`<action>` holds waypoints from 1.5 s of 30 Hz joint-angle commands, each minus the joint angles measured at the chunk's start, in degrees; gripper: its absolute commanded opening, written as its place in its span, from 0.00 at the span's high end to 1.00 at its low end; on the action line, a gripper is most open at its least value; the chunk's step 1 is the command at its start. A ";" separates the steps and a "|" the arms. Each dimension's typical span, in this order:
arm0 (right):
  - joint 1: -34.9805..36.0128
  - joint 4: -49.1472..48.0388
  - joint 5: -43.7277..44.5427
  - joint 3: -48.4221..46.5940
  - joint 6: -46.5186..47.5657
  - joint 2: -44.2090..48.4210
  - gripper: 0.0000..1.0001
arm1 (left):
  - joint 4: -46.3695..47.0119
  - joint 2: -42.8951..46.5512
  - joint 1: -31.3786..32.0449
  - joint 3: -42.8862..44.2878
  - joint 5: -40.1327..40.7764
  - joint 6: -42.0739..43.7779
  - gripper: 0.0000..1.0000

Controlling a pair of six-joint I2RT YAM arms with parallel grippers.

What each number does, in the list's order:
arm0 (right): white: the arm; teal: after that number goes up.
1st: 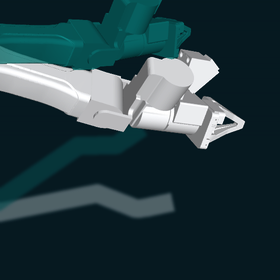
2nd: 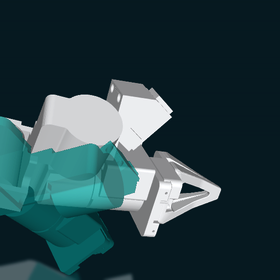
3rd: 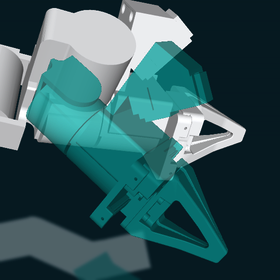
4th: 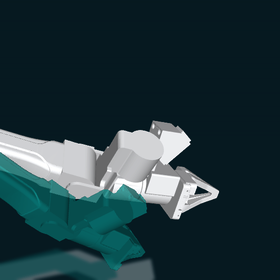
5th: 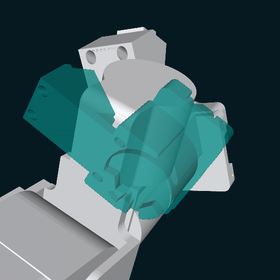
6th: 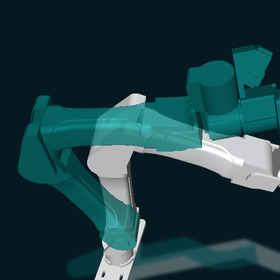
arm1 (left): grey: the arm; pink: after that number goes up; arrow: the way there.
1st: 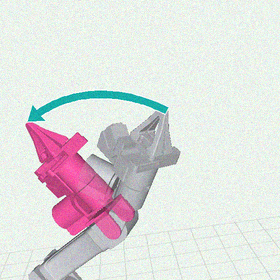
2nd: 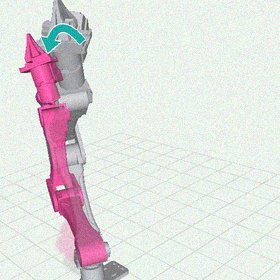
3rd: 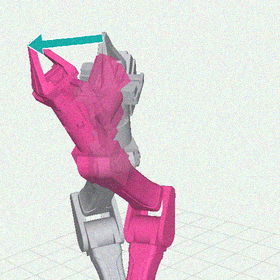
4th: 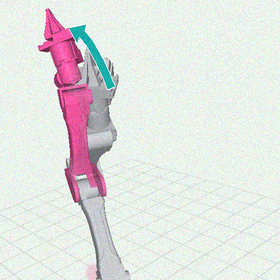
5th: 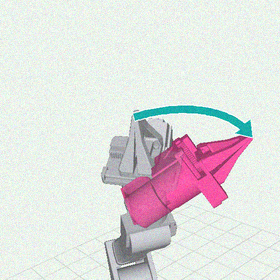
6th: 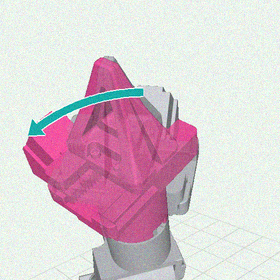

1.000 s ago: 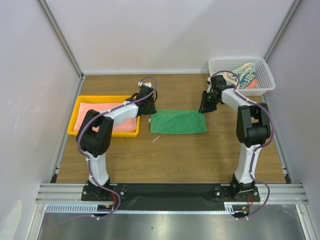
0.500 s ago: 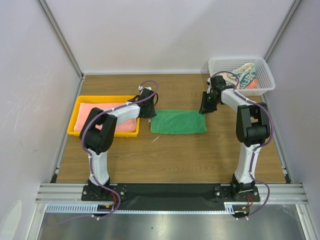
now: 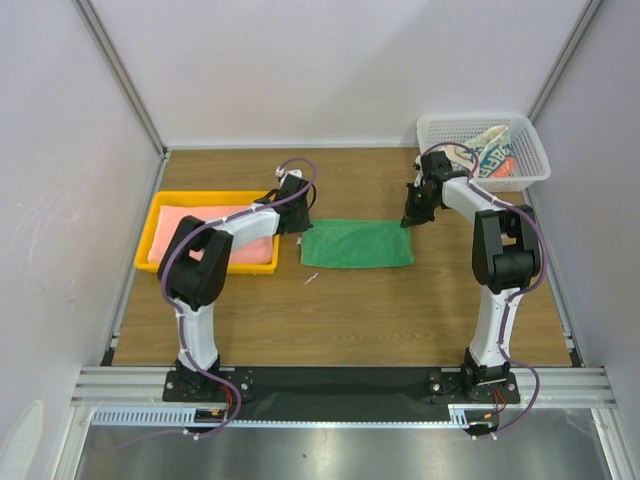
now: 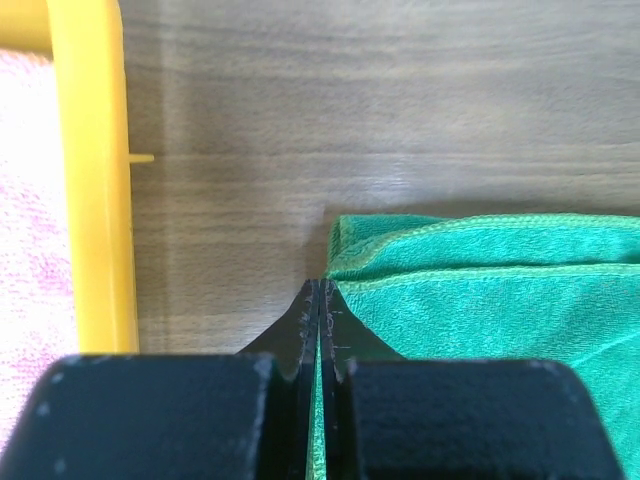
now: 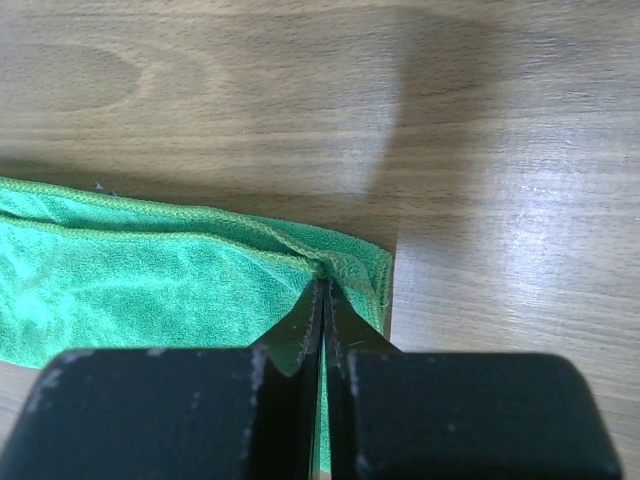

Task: Fold and stack the towels
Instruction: Fold the towel

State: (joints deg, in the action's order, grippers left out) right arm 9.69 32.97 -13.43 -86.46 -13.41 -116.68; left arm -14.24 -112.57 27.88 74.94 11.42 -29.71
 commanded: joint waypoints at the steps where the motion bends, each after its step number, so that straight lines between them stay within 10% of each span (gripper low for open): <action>1: -0.03 -0.10 1.30 -1.79 0.40 1.28 1.00 | 3.25 4.29 0.07 -0.05 0.89 1.24 1.00; 12: -0.29 -0.28 1.74 -1.52 0.31 3.04 1.00 | 2.47 4.12 0.07 -0.58 -0.87 1.59 0.99; 16: -0.38 -0.10 1.48 -1.35 0.05 2.86 1.00 | 0.27 2.10 0.16 0.12 -1.22 0.89 0.68; 20: -0.29 -0.01 1.57 -1.17 0.05 2.87 1.00 | 0.62 2.44 0.16 -1.28 -0.79 0.18 0.59; 31: -0.29 0.08 1.92 -1.35 0.22 3.04 1.00 | 1.14 1.04 0.07 -1.20 -0.88 -0.08 0.76; 45: -0.20 0.16 1.83 -1.52 0.14 2.86 1.00 | 1.14 0.16 0.16 -1.28 -1.14 0.36 0.73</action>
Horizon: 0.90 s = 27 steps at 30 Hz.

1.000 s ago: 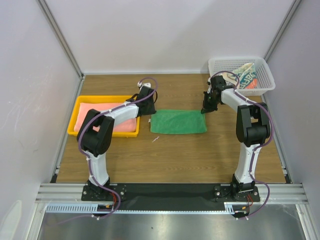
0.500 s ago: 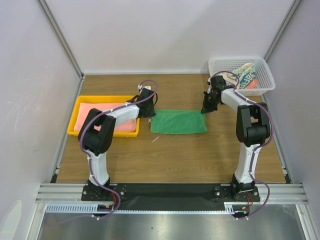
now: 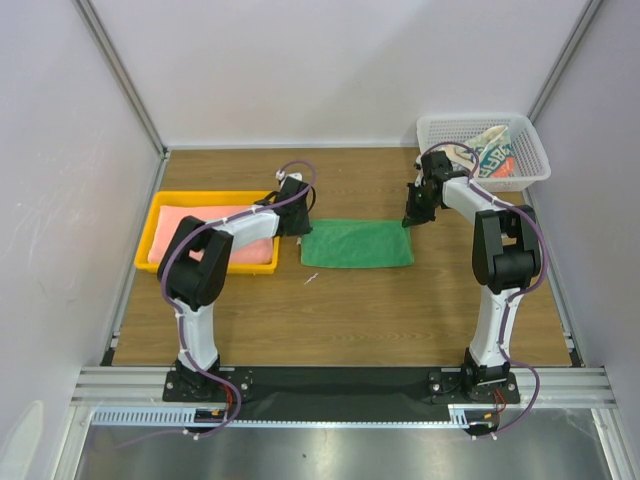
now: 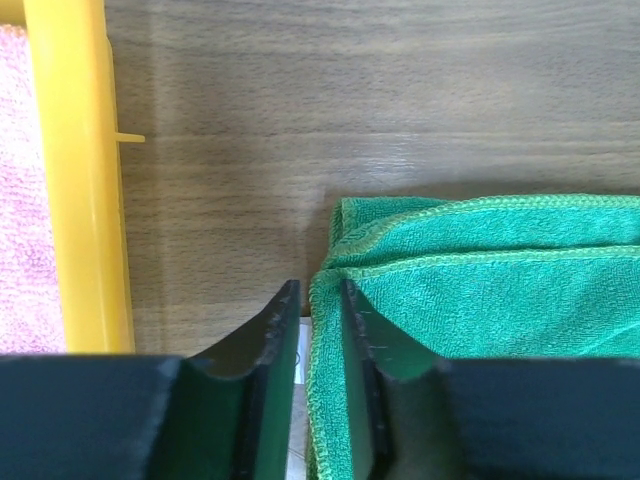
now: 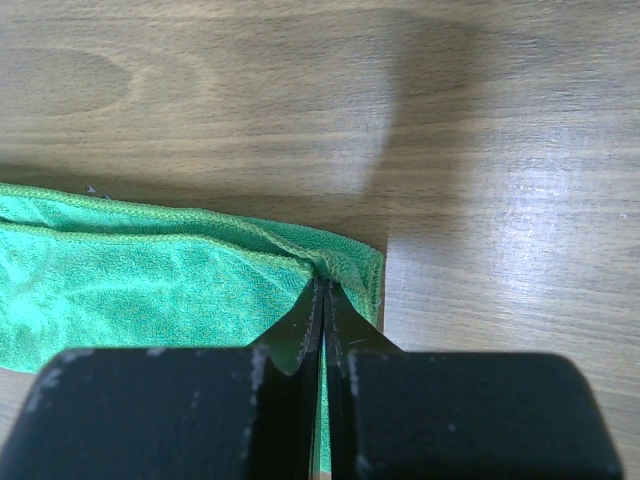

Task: Fold and stack the towels
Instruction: Fold the towel

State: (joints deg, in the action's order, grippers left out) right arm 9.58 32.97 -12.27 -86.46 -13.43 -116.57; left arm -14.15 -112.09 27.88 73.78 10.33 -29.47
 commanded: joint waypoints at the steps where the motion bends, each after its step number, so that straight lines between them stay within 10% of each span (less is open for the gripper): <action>1: -0.27 0.16 0.76 -1.44 0.25 2.84 1.00 | 1.23 -0.14 0.16 -0.13 0.04 0.03 0.75; 9: -0.35 0.25 1.55 -1.44 0.25 2.84 1.00 | 1.93 -0.14 0.07 0.14 0.22 -0.14 1.00; 27: -1.06 -0.71 0.68 -0.38 -0.98 5.57 1.00 | 6.77 7.76 0.25 -1.53 1.71 2.14 1.00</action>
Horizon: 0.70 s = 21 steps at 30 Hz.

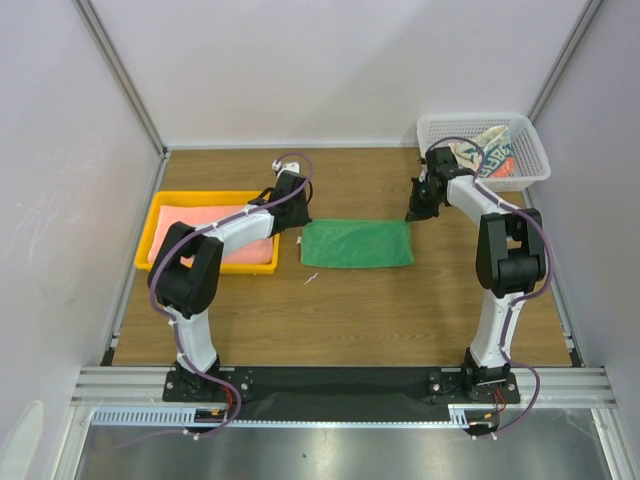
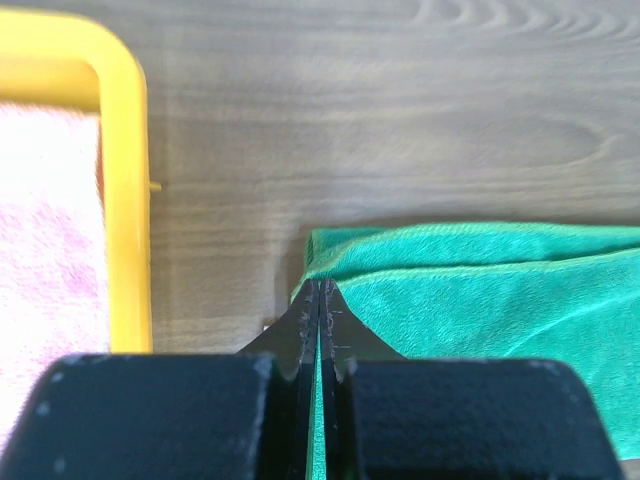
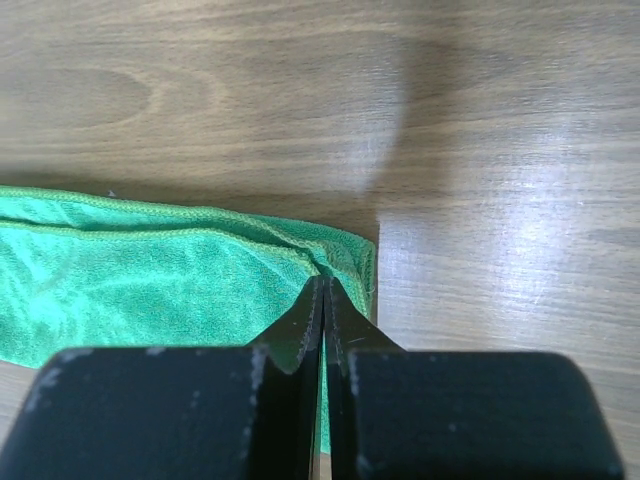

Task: Fold and stack the towels
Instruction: Fold the towel

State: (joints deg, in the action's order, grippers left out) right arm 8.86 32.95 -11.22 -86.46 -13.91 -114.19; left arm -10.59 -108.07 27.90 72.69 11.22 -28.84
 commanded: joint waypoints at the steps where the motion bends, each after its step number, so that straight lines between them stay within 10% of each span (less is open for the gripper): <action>1: -0.34 -0.87 -0.90 -0.29 -0.50 3.19 1.00 | 3.29 3.75 0.31 -0.44 0.82 1.51 1.00; 11: -0.07 -4.21 -7.76 2.78 2.66 2.40 0.73 | 1.45 1.99 0.40 -0.09 -0.50 1.07 0.99; 21: 0.10 -4.56 -4.69 2.17 4.07 0.73 0.66 | 0.13 1.11 0.40 0.00 -1.56 1.50 0.74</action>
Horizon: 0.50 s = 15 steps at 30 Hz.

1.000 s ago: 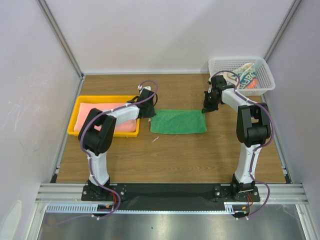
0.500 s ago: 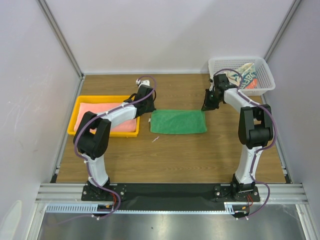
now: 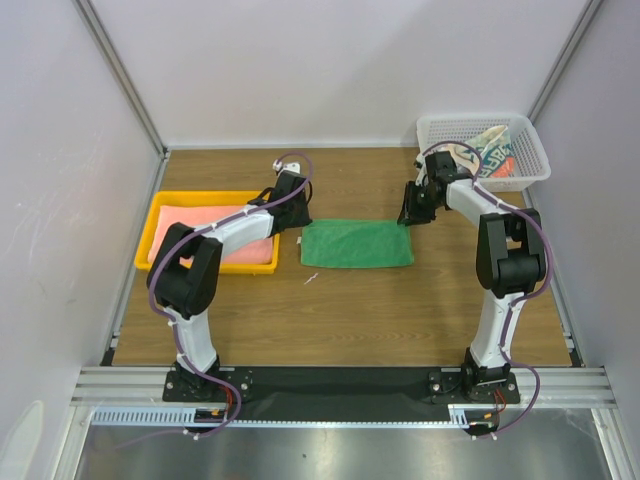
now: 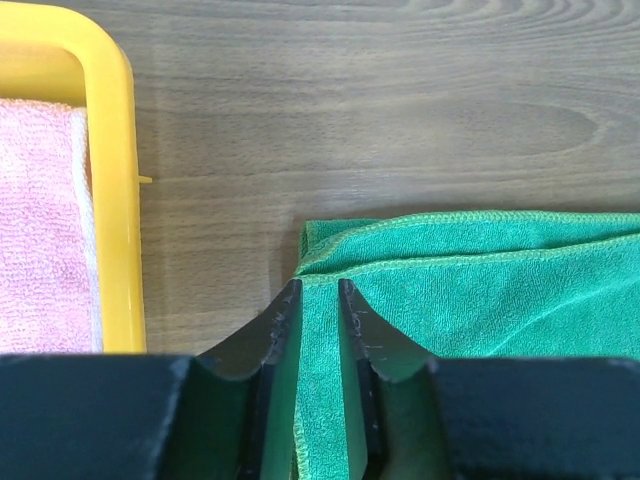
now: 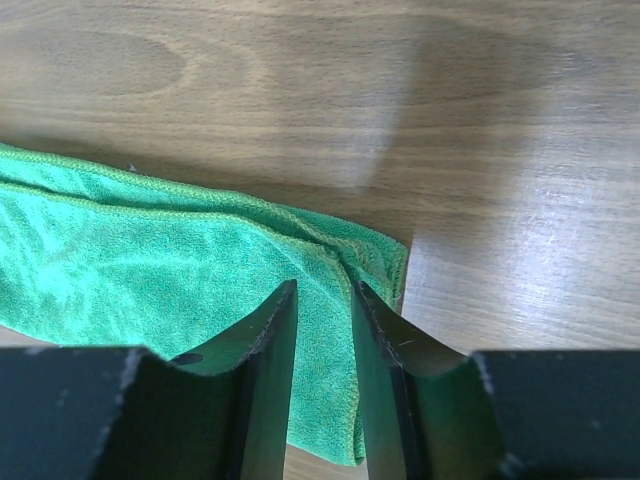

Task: Fold and stack the towels
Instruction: Fold the towel

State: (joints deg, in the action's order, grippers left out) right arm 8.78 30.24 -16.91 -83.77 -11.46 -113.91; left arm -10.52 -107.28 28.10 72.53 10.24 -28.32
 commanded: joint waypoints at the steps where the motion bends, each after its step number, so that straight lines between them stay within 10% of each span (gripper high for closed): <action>1: 0.19 -1.85 1.00 -0.87 1.62 0.18 0.66 | -0.11 0.32 0.20 0.24 -0.57 1.07 0.74; 15: 0.80 -3.08 -0.76 -1.49 1.62 -2.11 0.70 | -1.52 -0.47 0.20 0.42 -0.92 1.60 0.71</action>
State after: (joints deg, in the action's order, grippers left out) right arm 9.15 28.80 -16.80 -83.77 -10.46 -115.24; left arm -11.92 -107.50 28.10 72.53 10.07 -27.81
